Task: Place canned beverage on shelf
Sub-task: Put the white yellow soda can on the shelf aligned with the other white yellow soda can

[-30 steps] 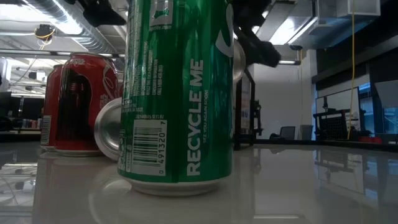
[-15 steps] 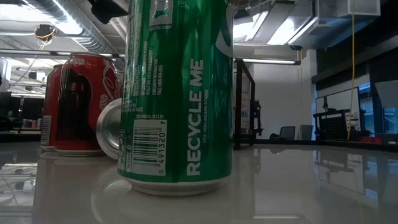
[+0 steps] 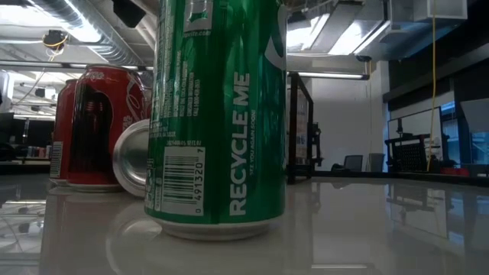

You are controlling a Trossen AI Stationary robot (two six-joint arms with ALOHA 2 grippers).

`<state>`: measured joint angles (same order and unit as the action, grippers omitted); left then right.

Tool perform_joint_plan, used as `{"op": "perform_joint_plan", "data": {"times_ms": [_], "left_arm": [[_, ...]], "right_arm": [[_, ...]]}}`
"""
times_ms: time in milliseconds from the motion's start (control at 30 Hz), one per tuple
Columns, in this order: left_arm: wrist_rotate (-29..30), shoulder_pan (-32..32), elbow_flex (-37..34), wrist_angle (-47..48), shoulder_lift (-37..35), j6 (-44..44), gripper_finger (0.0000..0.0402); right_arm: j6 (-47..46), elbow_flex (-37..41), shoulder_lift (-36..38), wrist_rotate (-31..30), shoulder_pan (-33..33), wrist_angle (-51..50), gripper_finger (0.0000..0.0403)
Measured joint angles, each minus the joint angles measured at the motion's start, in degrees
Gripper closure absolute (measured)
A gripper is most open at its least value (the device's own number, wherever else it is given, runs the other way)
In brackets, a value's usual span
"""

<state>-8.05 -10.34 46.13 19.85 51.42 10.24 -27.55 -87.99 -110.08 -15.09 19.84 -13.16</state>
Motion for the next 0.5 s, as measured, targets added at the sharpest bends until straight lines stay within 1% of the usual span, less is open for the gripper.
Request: {"op": "perform_joint_plan", "data": {"times_ms": [100, 267, 500], "left_arm": [[-0.02, -0.8, 0.0, -1.87, -0.03, 0.13, 0.0005], [0.2, -1.51, 0.0, -2.47, -0.01, 0.13, 0.0005], [3.01, -2.13, 0.0, -2.82, -0.01, 0.13, 0.0005]], "right_arm": [[0.01, 0.0, 0.0, -0.8, 0.0, 0.16, 0.0146], [0.96, 0.0, 0.0, -0.88, 0.0, 2.84, 0.0146], [1.81, -0.01, -0.01, -0.9, -0.11, 6.12, 0.0145]]}}
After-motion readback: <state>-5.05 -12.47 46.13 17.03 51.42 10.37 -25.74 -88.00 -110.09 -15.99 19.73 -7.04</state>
